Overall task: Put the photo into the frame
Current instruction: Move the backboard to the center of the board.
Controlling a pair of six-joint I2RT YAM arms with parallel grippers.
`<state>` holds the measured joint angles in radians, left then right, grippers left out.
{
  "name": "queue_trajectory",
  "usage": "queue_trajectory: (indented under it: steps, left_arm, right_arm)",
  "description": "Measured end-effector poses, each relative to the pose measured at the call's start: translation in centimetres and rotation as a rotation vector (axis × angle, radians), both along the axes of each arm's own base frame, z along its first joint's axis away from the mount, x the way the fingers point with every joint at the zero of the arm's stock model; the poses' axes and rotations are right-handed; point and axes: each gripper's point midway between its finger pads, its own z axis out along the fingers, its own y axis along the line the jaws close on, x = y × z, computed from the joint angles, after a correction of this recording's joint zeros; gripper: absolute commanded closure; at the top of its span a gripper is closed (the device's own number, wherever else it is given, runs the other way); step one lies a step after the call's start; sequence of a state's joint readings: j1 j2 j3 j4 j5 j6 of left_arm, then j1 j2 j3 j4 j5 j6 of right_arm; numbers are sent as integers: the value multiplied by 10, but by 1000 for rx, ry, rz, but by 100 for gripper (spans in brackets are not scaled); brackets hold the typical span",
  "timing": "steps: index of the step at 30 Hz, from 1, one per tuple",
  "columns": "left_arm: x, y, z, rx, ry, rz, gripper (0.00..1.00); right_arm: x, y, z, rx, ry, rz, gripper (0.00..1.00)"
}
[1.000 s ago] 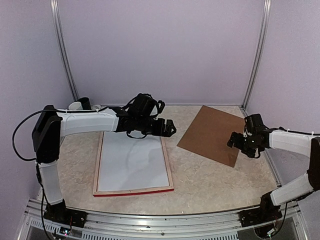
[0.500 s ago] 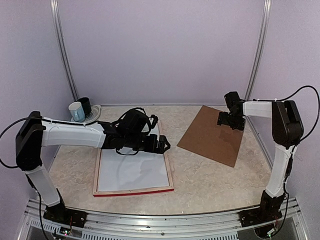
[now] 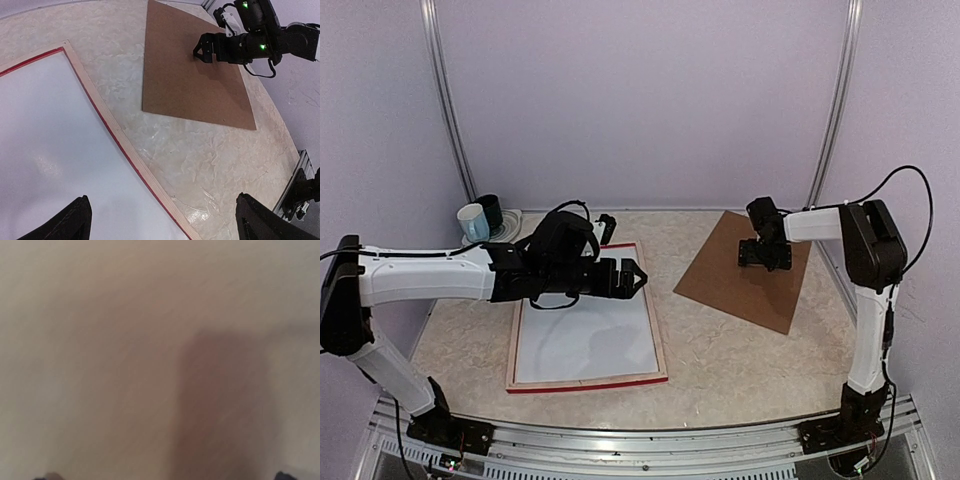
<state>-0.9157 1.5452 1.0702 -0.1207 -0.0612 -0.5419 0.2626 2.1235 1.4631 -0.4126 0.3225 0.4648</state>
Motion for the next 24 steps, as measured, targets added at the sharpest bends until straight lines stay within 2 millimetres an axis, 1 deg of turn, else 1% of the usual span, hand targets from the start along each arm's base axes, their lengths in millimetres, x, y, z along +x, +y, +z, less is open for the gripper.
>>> queue_trajectory:
  steps: [4,12,14,17,19,21,24]
  left_arm:
    - [5,5,-1,9,-2,17,1]
    - [18,18,-2,17,-3,52,1]
    - [19,18,-2,17,-3,53,1]
    - [19,16,0,10,-4,46,1]
    - [20,13,2,5,-4,40,1]
    - [23,5,4,-4,-8,29,1]
    - [27,-7,0,-2,-4,13,1]
  right_arm:
    - [-21,21,-1,-17,5,55,1]
    - [-70,48,-4,10,16,142,1]
    - [-80,58,-4,9,22,169,1]
    - [-95,71,-5,14,31,201,1]
    - [-106,76,-6,29,40,218,2]
    - [-119,79,-7,46,51,230,1]
    - [-134,81,-8,72,67,241,1]
